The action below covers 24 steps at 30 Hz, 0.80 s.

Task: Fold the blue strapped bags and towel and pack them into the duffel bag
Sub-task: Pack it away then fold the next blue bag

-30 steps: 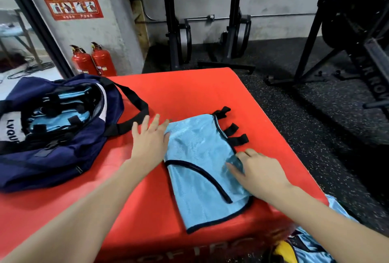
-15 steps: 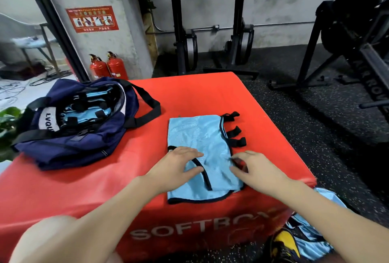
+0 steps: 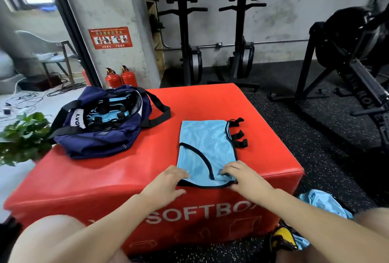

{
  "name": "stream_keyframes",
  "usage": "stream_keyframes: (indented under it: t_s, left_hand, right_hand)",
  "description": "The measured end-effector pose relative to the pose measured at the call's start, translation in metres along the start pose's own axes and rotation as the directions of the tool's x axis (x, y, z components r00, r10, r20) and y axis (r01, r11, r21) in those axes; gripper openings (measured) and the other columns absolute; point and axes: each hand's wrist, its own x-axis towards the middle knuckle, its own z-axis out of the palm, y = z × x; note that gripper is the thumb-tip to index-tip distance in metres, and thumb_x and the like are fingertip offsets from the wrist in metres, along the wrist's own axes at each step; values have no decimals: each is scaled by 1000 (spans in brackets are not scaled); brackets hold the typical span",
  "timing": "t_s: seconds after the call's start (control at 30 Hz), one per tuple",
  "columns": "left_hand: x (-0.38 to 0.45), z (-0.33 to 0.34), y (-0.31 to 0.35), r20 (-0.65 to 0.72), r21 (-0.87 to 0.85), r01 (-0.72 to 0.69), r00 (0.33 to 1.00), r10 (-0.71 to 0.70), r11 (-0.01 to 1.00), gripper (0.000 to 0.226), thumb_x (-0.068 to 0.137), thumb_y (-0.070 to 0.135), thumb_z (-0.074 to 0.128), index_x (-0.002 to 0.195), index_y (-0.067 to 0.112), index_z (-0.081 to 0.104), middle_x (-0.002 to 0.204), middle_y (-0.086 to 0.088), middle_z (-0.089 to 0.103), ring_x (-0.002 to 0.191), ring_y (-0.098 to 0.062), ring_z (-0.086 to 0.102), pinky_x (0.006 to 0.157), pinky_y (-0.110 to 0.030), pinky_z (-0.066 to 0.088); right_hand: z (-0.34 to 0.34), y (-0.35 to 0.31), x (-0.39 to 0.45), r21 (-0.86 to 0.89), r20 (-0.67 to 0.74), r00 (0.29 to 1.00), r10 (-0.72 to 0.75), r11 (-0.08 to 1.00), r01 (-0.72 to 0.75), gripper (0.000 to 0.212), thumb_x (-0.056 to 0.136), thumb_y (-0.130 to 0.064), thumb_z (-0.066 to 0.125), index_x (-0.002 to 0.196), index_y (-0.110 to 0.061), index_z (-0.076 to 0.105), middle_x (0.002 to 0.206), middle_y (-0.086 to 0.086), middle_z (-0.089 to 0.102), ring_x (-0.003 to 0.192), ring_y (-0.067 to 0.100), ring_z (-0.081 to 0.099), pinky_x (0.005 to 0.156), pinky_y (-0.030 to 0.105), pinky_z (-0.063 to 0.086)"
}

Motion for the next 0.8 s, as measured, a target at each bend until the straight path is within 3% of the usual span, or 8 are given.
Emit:
stream_keyframes:
  t_s: [0.1,0.2,0.3,0.4,0.53,0.63,0.7,0.8]
  left_hand:
    - [-9,2,6,-125,-25,-4,992,1,1000,26,87,15,65,111,17,74,110,3,72,107,-12,60,99,-34,48]
    - [-15,-9,21,-258,-118,21,965,-51,993,19,87,17,68,104,22,76,101,11,74,94,-4,66,91,-24,50]
    - [-16,-27,39,-403,-297,-19,909,-108,955,21,82,14,76,86,35,75,82,22,72,78,2,66,77,-19,52]
    - [-11,-41,49,-471,-441,-47,862,-187,896,23,81,11,79,78,33,74,72,17,70,67,-2,62,69,-18,49]
    - [8,-47,46,-462,-550,-60,853,-244,833,14,86,14,77,80,26,74,66,-2,65,59,-3,50,59,-31,45]
    - [37,-50,34,-466,-557,-17,834,-296,830,8,88,19,75,86,27,74,70,1,67,61,-10,58,63,-35,49]
    - [60,-51,20,-471,-539,22,821,-322,842,5,90,23,73,90,28,73,73,8,69,67,-12,63,66,-30,50]
    - [92,-50,1,-464,-491,83,817,-341,867,7,92,23,69,92,30,71,75,14,68,72,-6,62,68,-20,47]
  right_hand:
    - [-4,-2,-9,16,2,999,37,999,-37,39,78,1,64,115,-14,66,128,-8,50,116,12,50,98,23,39]
    - [-15,-5,-16,67,-66,996,58,996,-54,24,80,-11,68,103,-15,70,124,-11,53,106,7,57,92,23,43]
    - [-36,-9,-19,110,-123,990,75,992,-62,24,70,-31,62,83,-11,67,84,-5,63,75,7,55,73,32,49]
    - [-60,-10,-17,254,-120,980,158,959,-124,16,68,-33,66,70,-17,62,60,-9,53,54,4,40,55,30,38]
    - [-80,-1,-1,371,-118,975,189,919,-133,32,62,-36,59,77,-8,64,59,-11,46,56,5,37,55,29,31]
    - [-84,10,26,400,-179,952,246,903,-158,15,69,-25,65,82,-18,68,60,-11,54,54,4,43,55,28,37]
    - [-82,19,49,391,-238,935,264,907,-156,16,79,-15,70,90,-27,71,73,-17,67,65,1,57,64,22,45]
    - [-77,30,81,353,-284,917,281,919,-173,11,87,-22,72,91,-31,71,82,-17,71,80,-2,63,72,15,44]
